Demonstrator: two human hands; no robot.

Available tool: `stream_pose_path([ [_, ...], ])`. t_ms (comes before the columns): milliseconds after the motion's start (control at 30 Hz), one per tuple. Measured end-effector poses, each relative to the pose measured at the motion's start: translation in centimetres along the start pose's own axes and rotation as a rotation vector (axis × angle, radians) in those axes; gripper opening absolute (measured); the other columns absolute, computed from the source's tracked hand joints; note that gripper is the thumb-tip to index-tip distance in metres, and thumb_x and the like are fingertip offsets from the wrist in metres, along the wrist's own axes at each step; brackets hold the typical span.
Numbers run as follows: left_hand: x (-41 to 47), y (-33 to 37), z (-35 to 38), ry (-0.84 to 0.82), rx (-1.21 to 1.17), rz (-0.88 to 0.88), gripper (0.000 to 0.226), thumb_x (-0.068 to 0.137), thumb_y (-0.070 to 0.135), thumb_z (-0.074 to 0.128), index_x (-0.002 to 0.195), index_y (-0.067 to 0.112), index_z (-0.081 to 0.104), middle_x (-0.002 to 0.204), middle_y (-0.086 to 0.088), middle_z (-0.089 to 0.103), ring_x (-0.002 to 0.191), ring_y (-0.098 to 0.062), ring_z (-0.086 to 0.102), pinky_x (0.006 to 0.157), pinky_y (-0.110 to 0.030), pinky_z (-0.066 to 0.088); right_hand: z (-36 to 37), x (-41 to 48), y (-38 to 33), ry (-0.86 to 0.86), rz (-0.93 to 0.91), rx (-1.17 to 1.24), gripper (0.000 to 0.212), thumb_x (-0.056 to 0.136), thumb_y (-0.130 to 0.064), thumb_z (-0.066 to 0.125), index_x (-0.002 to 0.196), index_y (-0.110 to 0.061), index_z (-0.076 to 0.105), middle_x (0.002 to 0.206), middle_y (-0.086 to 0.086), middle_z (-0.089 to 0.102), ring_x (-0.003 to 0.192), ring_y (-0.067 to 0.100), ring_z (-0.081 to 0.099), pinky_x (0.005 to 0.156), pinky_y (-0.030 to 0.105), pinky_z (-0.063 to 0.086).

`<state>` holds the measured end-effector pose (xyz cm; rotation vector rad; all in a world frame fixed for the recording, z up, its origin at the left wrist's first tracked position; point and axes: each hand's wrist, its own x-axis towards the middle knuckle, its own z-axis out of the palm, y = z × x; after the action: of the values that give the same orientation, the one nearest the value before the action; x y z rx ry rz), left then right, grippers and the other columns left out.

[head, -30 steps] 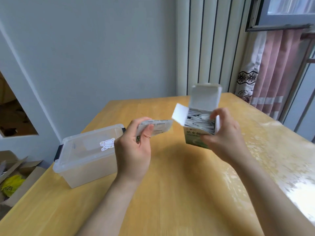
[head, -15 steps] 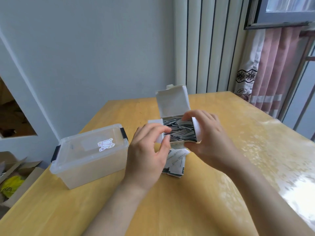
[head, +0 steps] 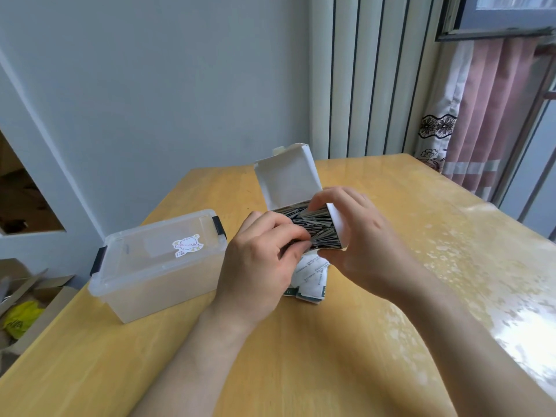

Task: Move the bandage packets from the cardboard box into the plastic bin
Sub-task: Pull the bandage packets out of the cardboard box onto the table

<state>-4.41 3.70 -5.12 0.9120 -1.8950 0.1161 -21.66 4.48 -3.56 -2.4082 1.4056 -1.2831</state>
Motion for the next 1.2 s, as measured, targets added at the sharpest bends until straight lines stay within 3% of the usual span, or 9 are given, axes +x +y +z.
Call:
stream_pose_path([
  [167, 0.0, -0.2, 0.0, 0.003, 0.12, 0.068, 0.016, 0.09, 0.017, 0.049, 0.084, 0.009, 0.061, 0.084, 0.002, 0.059, 0.079, -0.02, 0.05, 0.069, -0.03, 0.042, 0.0, 0.0, -0.2, 0.031, -0.014, 0.002, 0.055, 0.067, -0.007, 0.081, 0.112, -0.025, 0.053, 0.118, -0.015, 0.051, 0.113, 0.013, 0.047, 0.087, 0.025, 0.042],
  [267, 0.0, 0.0, -0.2, 0.065, -0.028, -0.037, 0.015, 0.094, 0.02, 0.041, 0.088, 0.014, 0.054, 0.077, 0.014, 0.053, 0.071, -0.009, 0.047, 0.063, -0.02, 0.037, -0.1, 0.0, 0.2, 0.039, 0.012, -0.025, 0.057, 0.067, -0.006, 0.081, 0.111, -0.026, 0.052, 0.118, -0.015, 0.049, 0.11, 0.014, 0.048, 0.086, 0.027, 0.043],
  [333, 0.0, 0.1, -0.2, 0.122, -0.151, -0.119, 0.01, 0.098, 0.02, 0.042, 0.091, 0.021, 0.05, 0.07, 0.017, 0.055, 0.064, -0.006, 0.052, 0.06, -0.019, 0.043, -0.3, 0.0, 0.6, 0.05, 0.039, -0.06, 0.057, 0.067, -0.007, 0.081, 0.111, -0.026, 0.052, 0.118, -0.014, 0.048, 0.107, 0.015, 0.049, 0.083, 0.028, 0.044],
  [400, -0.1, 0.0, -0.2, 0.131, -0.321, -0.217, 0.008, 0.097, 0.021, 0.046, 0.092, 0.026, 0.048, 0.072, 0.008, 0.063, 0.07, -0.007, 0.066, 0.066, -0.032, 0.054, -0.5, 0.0, 0.9, 0.076, 0.056, -0.088, 0.055, 0.067, -0.008, 0.081, 0.109, -0.025, 0.052, 0.117, -0.012, 0.049, 0.104, 0.017, 0.05, 0.08, 0.031, 0.045],
  [500, -0.1, 0.2, -0.5, 0.029, -0.531, -0.274, 0.006, 0.093, 0.034, 0.052, 0.099, 0.031, 0.053, 0.088, 0.007, 0.068, 0.085, -0.018, 0.07, 0.074, -0.043, 0.056, -0.5, 0.0, 1.2, 0.092, 0.042, -0.116, 0.052, 0.067, -0.011, 0.081, 0.108, -0.025, 0.053, 0.118, -0.009, 0.051, 0.103, 0.02, 0.051, 0.08, 0.036, 0.048],
  [633, -0.2, 0.8, -0.4, -0.056, -0.51, -0.264, 0.02, 0.086, 0.027, 0.068, 0.104, 0.028, 0.06, 0.095, 0.015, 0.068, 0.088, -0.007, 0.067, 0.076, -0.022, 0.053, 0.0, -0.1, 1.0, 0.07, 0.028, -0.165, 0.05, 0.07, -0.014, 0.08, 0.111, -0.027, 0.054, 0.123, -0.009, 0.05, 0.107, 0.018, 0.047, 0.081, 0.031, 0.046],
  [800, 0.1, 0.5, 0.1, 0.078, -0.555, -0.436, 0.019, 0.078, 0.007, 0.076, 0.085, 0.025, 0.071, 0.078, 0.016, 0.072, 0.076, -0.003, 0.067, 0.073, -0.017, 0.051, -0.2, 0.1, 0.9, 0.057, 0.005, -0.115, 0.048, 0.073, -0.023, 0.081, 0.113, -0.028, 0.057, 0.128, -0.005, 0.046, 0.115, 0.022, 0.044, 0.091, 0.031, 0.041],
  [967, 0.8, 0.3, -0.2, 0.276, -0.903, -0.6, 0.019, 0.074, 0.014, 0.072, 0.092, 0.009, 0.074, 0.082, -0.001, 0.076, 0.08, -0.015, 0.069, 0.08, -0.029, 0.057, -0.3, 0.1, 1.2, 0.079, 0.053, -0.02, 0.031, 0.081, -0.027, 0.074, 0.108, -0.028, 0.058, 0.134, 0.001, 0.037, 0.122, 0.025, 0.041, 0.096, 0.042, 0.045],
  [1200, 1.2, 1.0, -0.7, 0.46, -0.928, -0.637, 0.017, 0.076, 0.013, 0.068, 0.092, 0.012, 0.072, 0.077, 0.007, 0.075, 0.076, -0.006, 0.069, 0.075, -0.024, 0.057, -0.8, 0.1, 2.0, 0.136, 0.091, 0.024, 0.025, 0.084, -0.023, 0.071, 0.107, -0.029, 0.065, 0.133, 0.002, 0.037, 0.125, 0.02, 0.037, 0.096, 0.044, 0.048],
])
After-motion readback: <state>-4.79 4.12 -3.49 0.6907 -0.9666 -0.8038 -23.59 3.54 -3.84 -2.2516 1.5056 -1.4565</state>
